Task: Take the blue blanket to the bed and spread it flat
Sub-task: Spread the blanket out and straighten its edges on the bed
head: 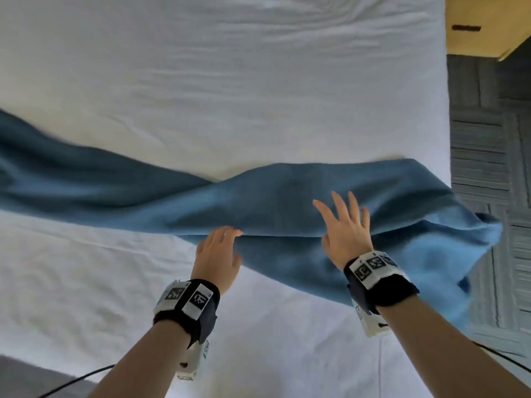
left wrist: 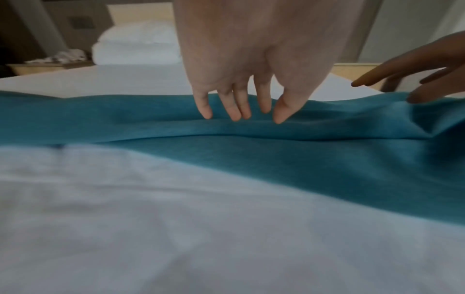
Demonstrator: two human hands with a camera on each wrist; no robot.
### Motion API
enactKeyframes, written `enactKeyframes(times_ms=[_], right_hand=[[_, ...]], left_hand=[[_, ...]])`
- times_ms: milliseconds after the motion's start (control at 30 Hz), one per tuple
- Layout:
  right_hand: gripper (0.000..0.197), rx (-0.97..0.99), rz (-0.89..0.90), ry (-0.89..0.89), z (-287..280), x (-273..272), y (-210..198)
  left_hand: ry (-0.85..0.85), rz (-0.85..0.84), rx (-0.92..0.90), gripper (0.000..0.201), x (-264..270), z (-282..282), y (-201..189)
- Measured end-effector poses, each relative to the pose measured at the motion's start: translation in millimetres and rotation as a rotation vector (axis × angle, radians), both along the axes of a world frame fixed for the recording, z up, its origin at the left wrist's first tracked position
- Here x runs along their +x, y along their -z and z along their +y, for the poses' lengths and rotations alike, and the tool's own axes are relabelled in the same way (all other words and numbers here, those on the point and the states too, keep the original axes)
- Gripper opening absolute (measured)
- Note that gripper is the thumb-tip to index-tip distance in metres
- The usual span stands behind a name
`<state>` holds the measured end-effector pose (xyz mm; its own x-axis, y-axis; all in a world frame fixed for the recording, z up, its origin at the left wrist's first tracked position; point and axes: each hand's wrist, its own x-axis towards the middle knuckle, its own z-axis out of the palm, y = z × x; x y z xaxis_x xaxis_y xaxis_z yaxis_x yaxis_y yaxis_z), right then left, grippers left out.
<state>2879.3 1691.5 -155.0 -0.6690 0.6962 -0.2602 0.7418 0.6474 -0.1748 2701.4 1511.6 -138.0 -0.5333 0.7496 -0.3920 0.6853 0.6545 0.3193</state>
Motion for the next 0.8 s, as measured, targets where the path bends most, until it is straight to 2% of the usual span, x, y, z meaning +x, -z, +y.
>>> enactKeyframes(times_ms=[233, 567, 700, 800], right_hand=[[0.073, -0.088, -0.109, -0.231, -82, -96, -5], [0.069, -0.085, -0.122, -0.278, -194, -237, -7], [0.075, -0.067, -0.053, -0.333, -229, -310, -1], [0.082, -0.039, -0.155, -0.380, -241, -347, 8]], left_hand=[[-0.250, -0.097, -0.053, 0.043, -70, -87, 7], [-0.278, -0.179, 0.005, 0.041, -181, -191, 11], [-0.368, -0.222, 0.064, 0.040, -234, -225, 14], [-0.454, -0.292, 0.094, 0.038, -261, -240, 23]])
